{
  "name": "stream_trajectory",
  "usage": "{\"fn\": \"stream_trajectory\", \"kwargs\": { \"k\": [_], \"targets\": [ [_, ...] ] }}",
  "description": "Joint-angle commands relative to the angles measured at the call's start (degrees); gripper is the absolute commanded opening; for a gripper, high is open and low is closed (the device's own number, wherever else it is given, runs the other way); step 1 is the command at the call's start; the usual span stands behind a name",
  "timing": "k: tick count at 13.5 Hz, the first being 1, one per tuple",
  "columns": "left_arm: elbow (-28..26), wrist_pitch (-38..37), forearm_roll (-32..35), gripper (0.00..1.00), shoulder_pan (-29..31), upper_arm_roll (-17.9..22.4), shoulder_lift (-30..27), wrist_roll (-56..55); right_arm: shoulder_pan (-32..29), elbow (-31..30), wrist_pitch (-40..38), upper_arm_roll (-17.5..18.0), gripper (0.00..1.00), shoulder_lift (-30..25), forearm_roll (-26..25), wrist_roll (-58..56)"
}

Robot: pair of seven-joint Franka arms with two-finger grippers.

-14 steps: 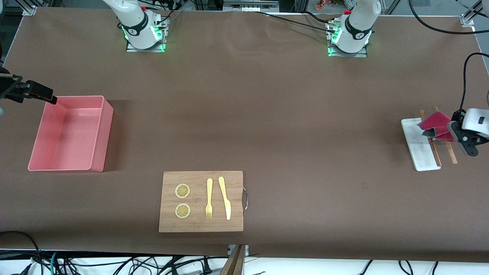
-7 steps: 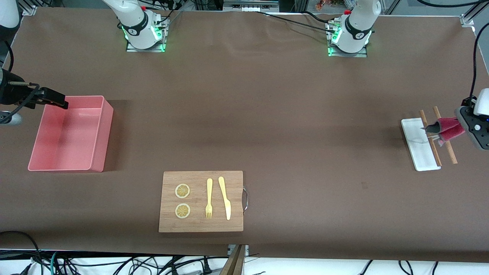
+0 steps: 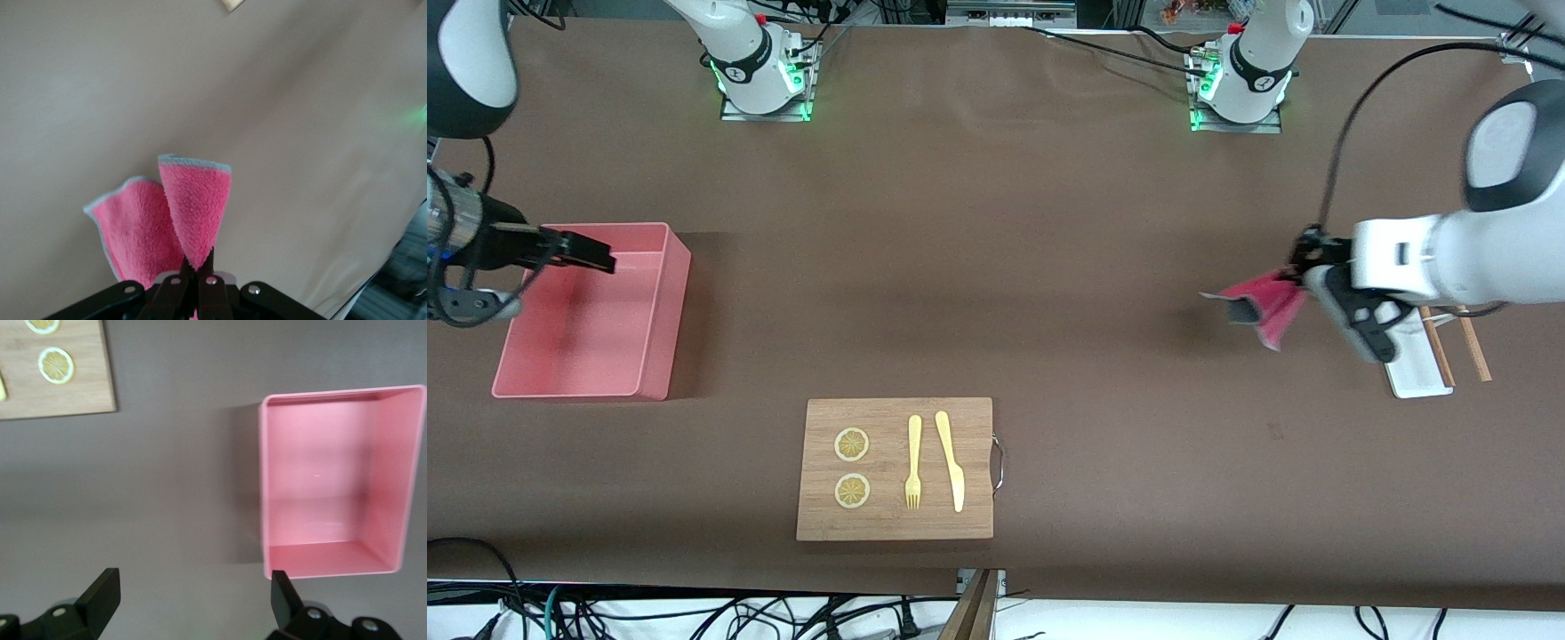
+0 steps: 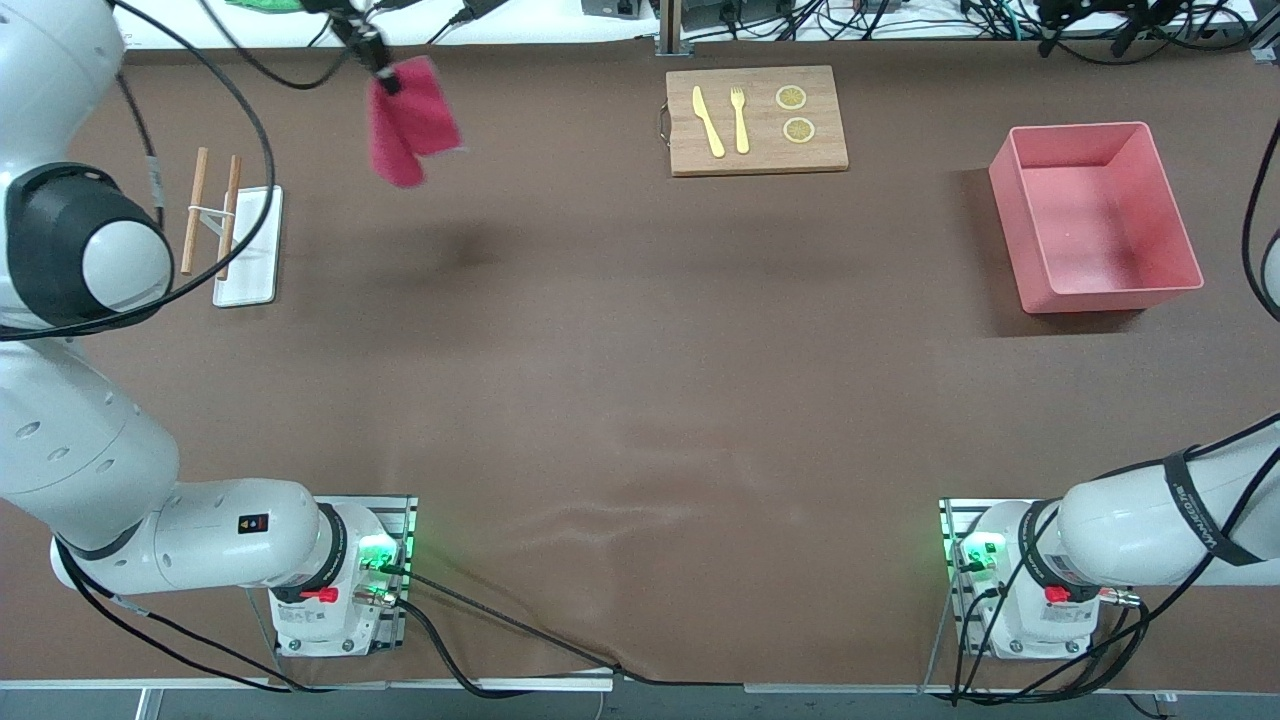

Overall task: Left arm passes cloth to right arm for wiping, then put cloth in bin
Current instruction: 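Carry the cloth to mid-table with the left gripper while the right gripper approaches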

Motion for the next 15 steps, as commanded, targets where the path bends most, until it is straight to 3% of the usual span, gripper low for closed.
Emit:
{"fn": "stream_trajectory", "kwargs": {
  "k": [1,6,8,11,13,15],
  "targets": [
    [2.6,6.8,-6.2,0.0,-8.2,0.5,2.5,-18.1,4.3,1.0,1.5,-0.1,1.0,2.2,2.1,9.8],
    [2.5,26.0,-21.6,0.0,-19.4,0.5,5.5,-40.6,9.9,1.0,7.2,-0.1,1.0,5.5,8.7,29.0],
    [2.7,32.6,-24.5,0.0,-22.6,0.5,7.2,-43.7,11.9,1.0,9.6,-0.1,1.0,6.6,10.3,34.9],
    [2.8,43.6,-38.1,0.0,-28.1,0.5,9.2,-44.0,15.4,1.0,12.7,-0.1,1.0,7.8,12.4,44.0],
    [3.1,51.6,-42.2,0.0,-31.7,0.4,10.7,-46.1,16.6,1.0,14.8,-0.1,1.0,8.9,12.9,49.0],
    [6.0,54.4,-44.8,0.0,-33.8,0.4,13.0,-47.6,17.6,1.0,15.4,-0.1,1.0,9.6,13.6,50.9]
  ]
}}
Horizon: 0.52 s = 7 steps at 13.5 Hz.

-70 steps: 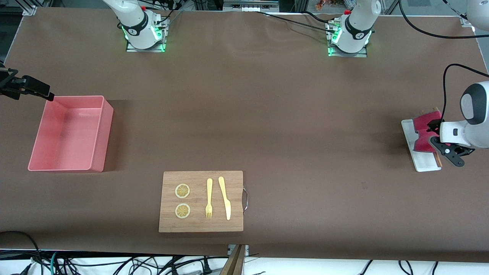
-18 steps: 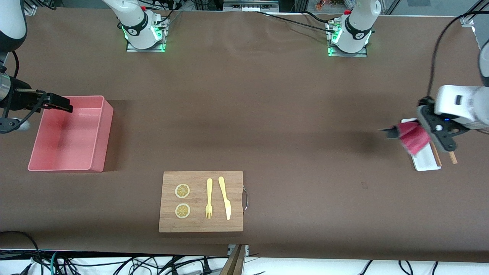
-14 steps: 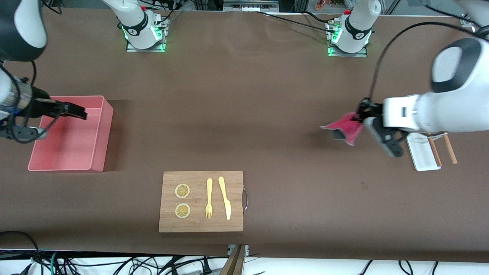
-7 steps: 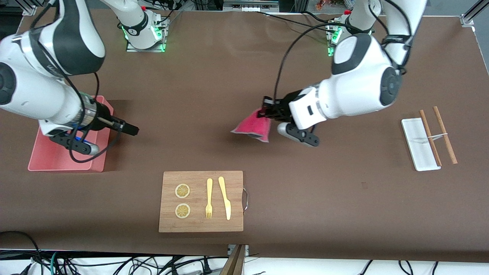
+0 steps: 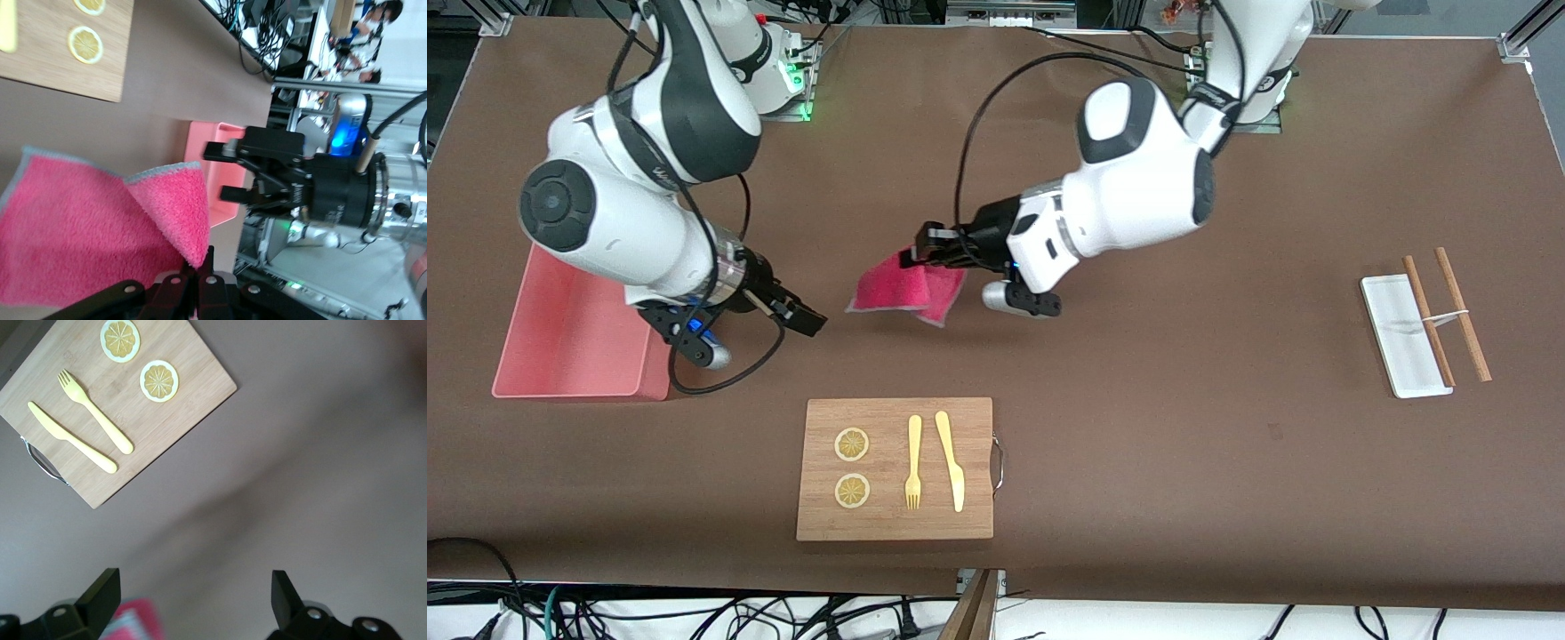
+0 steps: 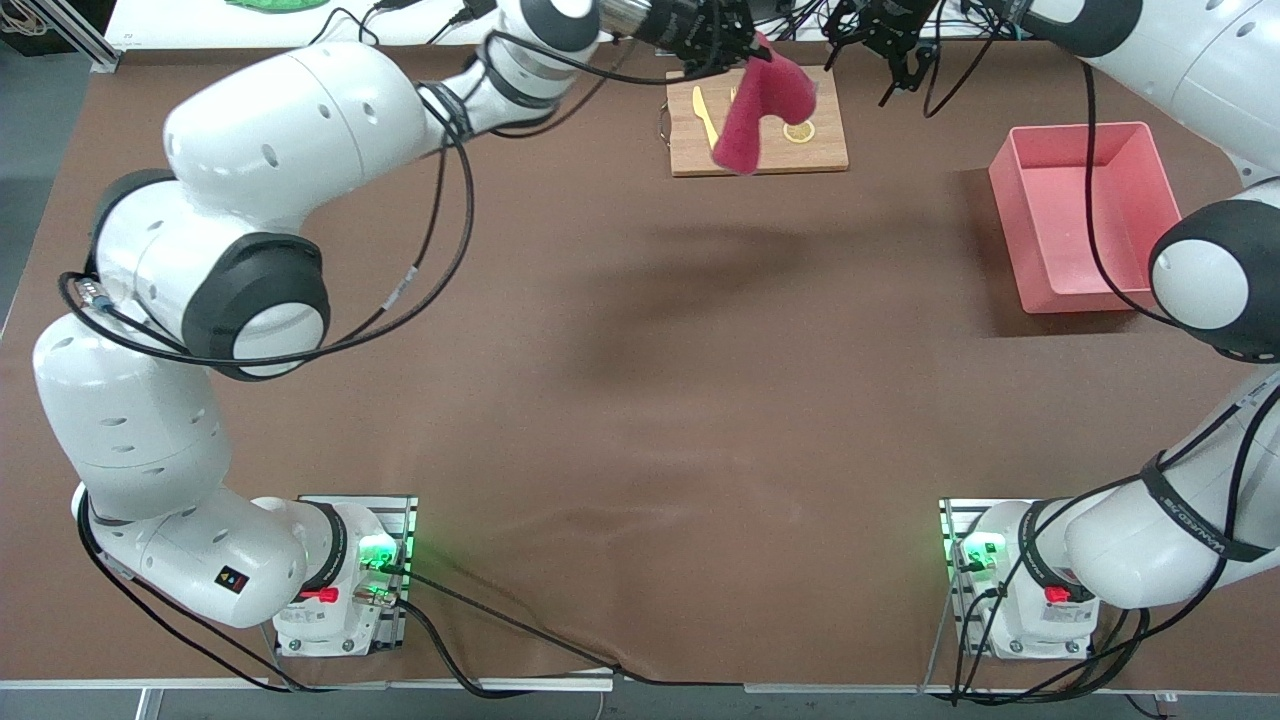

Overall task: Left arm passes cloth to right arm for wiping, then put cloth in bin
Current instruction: 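Carry the cloth to mid-table with the left gripper while the right gripper approaches, then close the right gripper on the cloth held by the left gripper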

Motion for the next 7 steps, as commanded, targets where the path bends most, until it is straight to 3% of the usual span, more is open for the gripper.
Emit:
{"fn": "stream_trajectory", "kwargs": {
  "k": [1,7],
  "targets": [
    [6.5,1.9,-3.7,0.0,-2.7,0.6,4.0,-3.1,0.8,0.9,0.4,-0.4,1.0,1.2,2.5,2.5],
    [7.3,2.0,-4.3,0.0,-3.3,0.7,3.5,-5.4,2.2,0.8,-5.5,-0.5,1.0,1.1,4.5,3.7]
  ]
}}
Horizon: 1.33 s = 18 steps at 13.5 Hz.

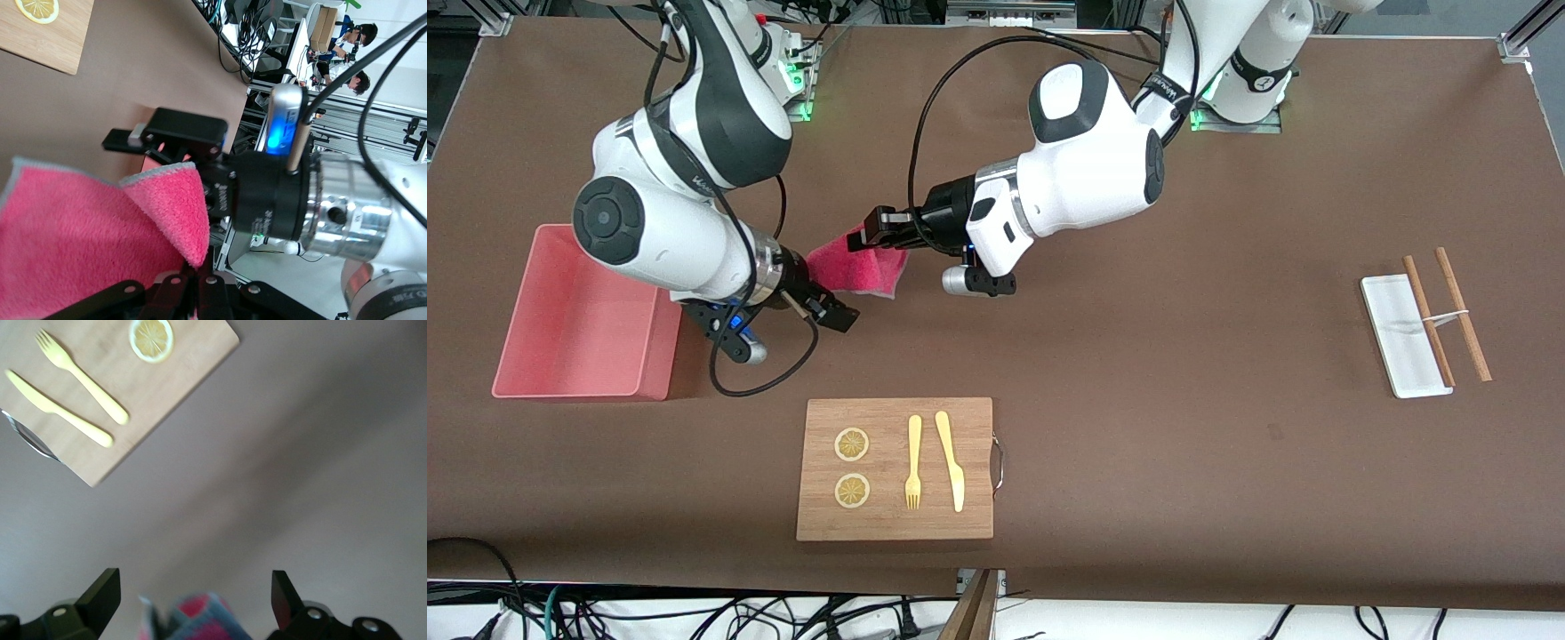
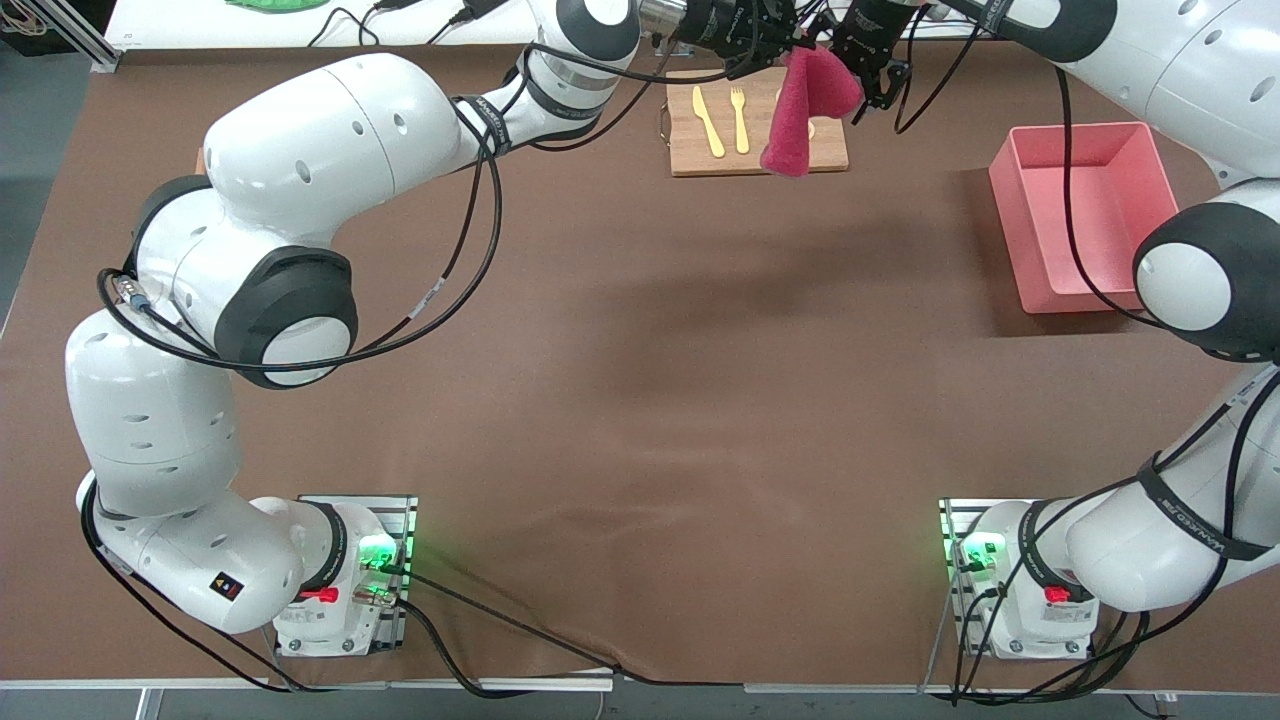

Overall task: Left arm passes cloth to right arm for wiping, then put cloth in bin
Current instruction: 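Close the right gripper on the cloth held by the left gripper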

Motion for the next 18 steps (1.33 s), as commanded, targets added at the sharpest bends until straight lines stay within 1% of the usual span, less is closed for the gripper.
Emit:
{"fn": "stream_trajectory", "kwargs": {
  "k": [1,8,9,11,12,16,18],
  "targets": [
    [2.2,0.2,-1.4,0.0,-0.6,0.4,1.1,-0.5,-0.1,0.8,-3.8,-0.7,1.0,-0.1,1.2,0.2],
    [2.2,0.2,-1.4,0.0,-0.5,0.4,1.1,-0.5,-1.8,1.2,-11.1,-1.3,1.0,-1.0,1.5,-0.5],
    [2.2,0.2,-1.4,0.0,-0.5,0.4,1.1,-0.5,-2.2,2.2,-12.6,-1.3,1.0,-1.4,2.4,-0.4],
    [2.2,0.2,-1.4,0.0,-0.4,0.4,1.1,-0.5,-4.4,3.7,-15.1,-1.0,1.0,-1.5,6.1,-0.3],
    [2.2,0.2,-1.4,0.0,-0.4,0.4,1.1,-0.5,-4.9,4.0,-15.5,-1.0,1.0,-1.5,6.8,-0.3],
    [2.2,0.2,-1.4,0.0,-0.3,0.4,1.1,-0.5,-5.0,4.0,-17.2,-1.1,1.0,-1.7,7.1,-0.1],
    [2.2,0.2,-1.4,0.0,-0.3,0.4,1.1,-0.4,-5.0,4.0,-17.3,-1.0,1.0,-1.7,8.8,0.2]
  ]
}}
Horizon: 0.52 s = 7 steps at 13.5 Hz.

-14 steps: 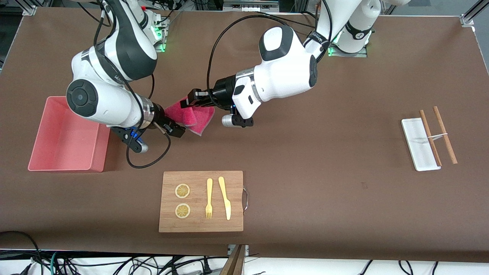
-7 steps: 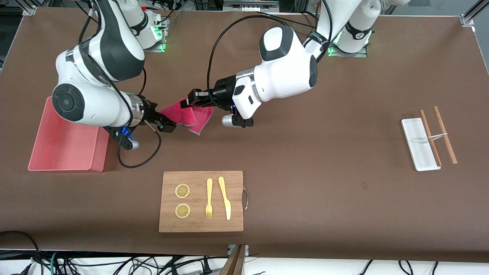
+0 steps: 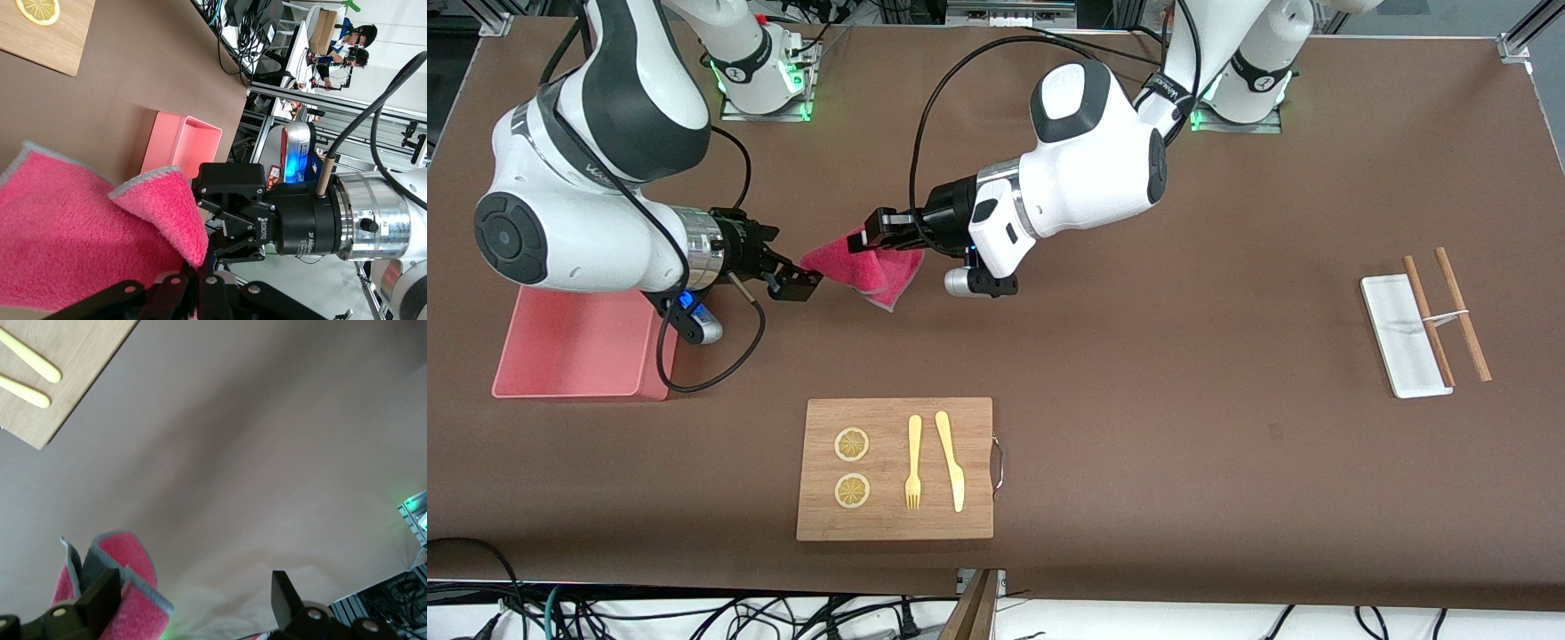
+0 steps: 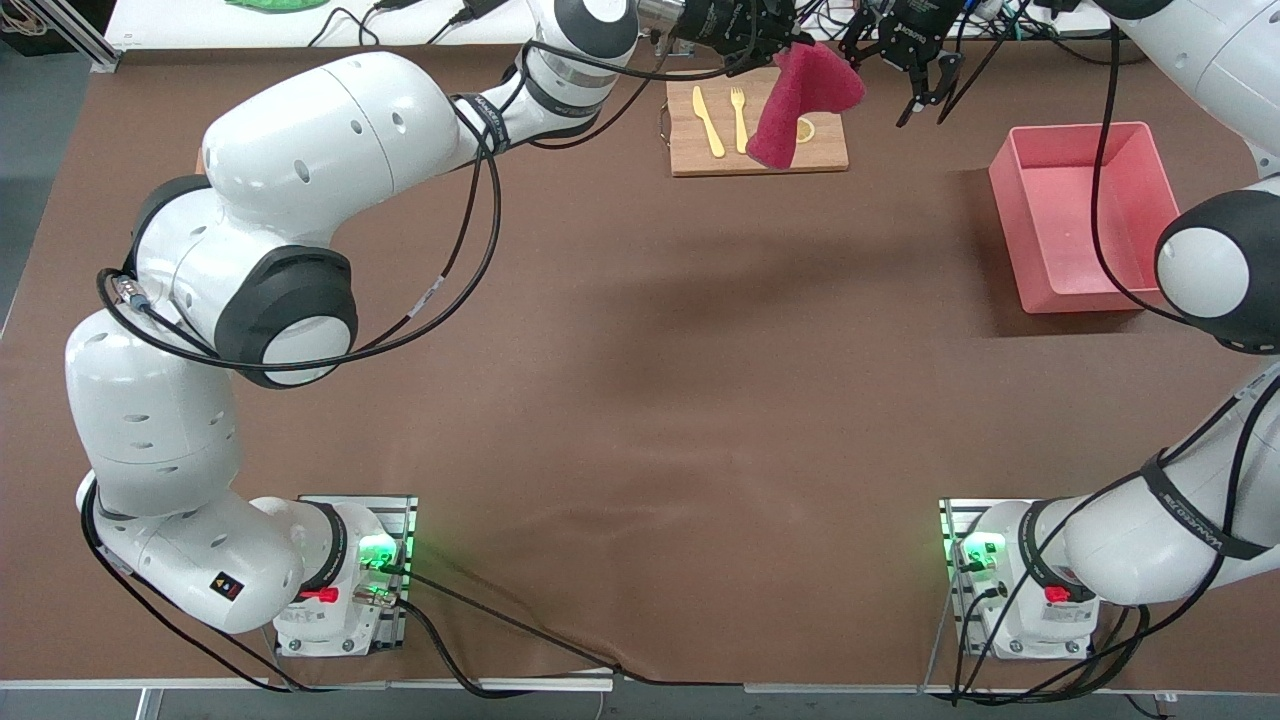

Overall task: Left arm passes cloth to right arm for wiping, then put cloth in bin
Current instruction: 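Close the right gripper on the cloth held by the left gripper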

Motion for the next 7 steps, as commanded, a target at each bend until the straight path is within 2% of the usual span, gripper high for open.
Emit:
{"fn": "stream_trajectory", "kwargs": {
  "k": [1,5,6,7],
  "targets": [
    [2.1,0.2,-1.4,0.0,-0.4,0.3,1.1,-0.1,-0.2,-0.1,-1.1,0.2,1.0,-0.7,2.1,0.5],
    [2.1,0.2,-1.4,0.0,-0.4,0.3,1.1,-0.1,-0.1,-0.2,-1.1,0.5,0.99,-0.6,3.4,0.8],
    [2.1,0.2,-1.4,0.0,-0.3,0.3,1.1,-0.1,-0.2,-0.2,-1.1,0.3,0.97,-0.6,5.6,1.2],
    [2.1,0.2,-1.4,0.0,-0.3,0.3,1.1,-0.1,-0.4,-0.2,-1.1,0.2,0.91,-0.6,7.0,1.3]
  ]
}}
